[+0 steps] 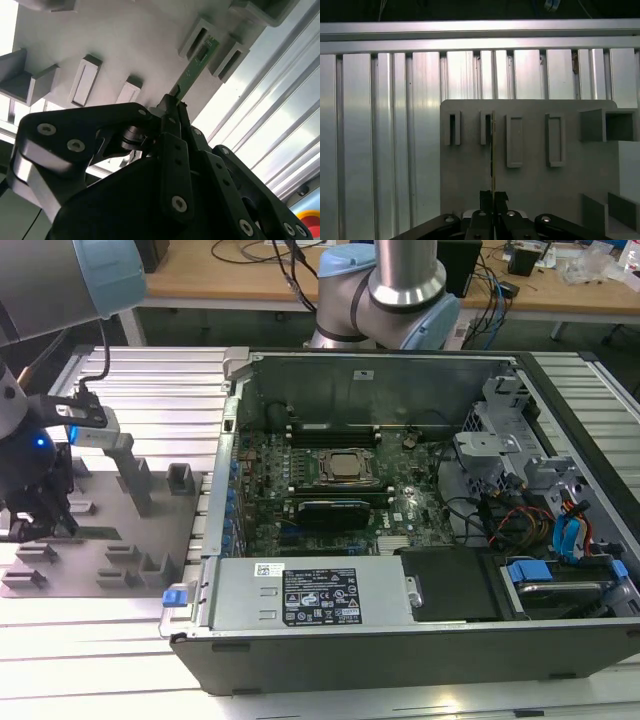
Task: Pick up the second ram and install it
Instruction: 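Pick up the second ram and move it above second insertion slot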
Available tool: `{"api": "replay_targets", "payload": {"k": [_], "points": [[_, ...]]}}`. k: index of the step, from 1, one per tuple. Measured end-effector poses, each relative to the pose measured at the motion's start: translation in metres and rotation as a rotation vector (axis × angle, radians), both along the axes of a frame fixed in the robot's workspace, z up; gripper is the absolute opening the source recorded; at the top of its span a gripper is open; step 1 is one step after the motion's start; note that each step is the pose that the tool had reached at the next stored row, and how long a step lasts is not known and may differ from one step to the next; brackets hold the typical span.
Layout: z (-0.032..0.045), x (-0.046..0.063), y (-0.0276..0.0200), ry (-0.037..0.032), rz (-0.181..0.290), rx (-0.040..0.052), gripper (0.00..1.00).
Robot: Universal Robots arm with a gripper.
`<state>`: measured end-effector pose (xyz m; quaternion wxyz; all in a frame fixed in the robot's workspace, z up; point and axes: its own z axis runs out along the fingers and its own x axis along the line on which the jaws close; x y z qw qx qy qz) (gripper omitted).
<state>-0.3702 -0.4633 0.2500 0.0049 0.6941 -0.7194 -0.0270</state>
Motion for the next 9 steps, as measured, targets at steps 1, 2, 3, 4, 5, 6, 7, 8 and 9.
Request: {"api": "replay_targets", "payload": {"k": [1,2,3,4,5,6,7,8,9], "points": [[0.0011,0.000,0.0001,0.0000,0.000,0.0000,0.11],[0.0031,0.000,0.0001,0.0000,0.000,0.0000,0.11],[0.0054,0.000,0.0002,-0.0001,0.000,0.0001,0.11],[0.0093,0.000,0.0003,0.0000,0.000,0.0000,0.11],[0.0112,0.000,0.0003,0.0000,0.000,0.0000,0.11],[0.0128,0.000,0.0004,-0.0001,0.000,0.0001,0.11],[0.0161,0.000,0.0004,-0.0001,0.000,0.0000,0.11],[0.0201,0.000,0.0005,-0.0001,0.000,0.0000,0.11],[0.0231,0.000,0.0006,0.0000,0.000,0.0000,0.11]]}}
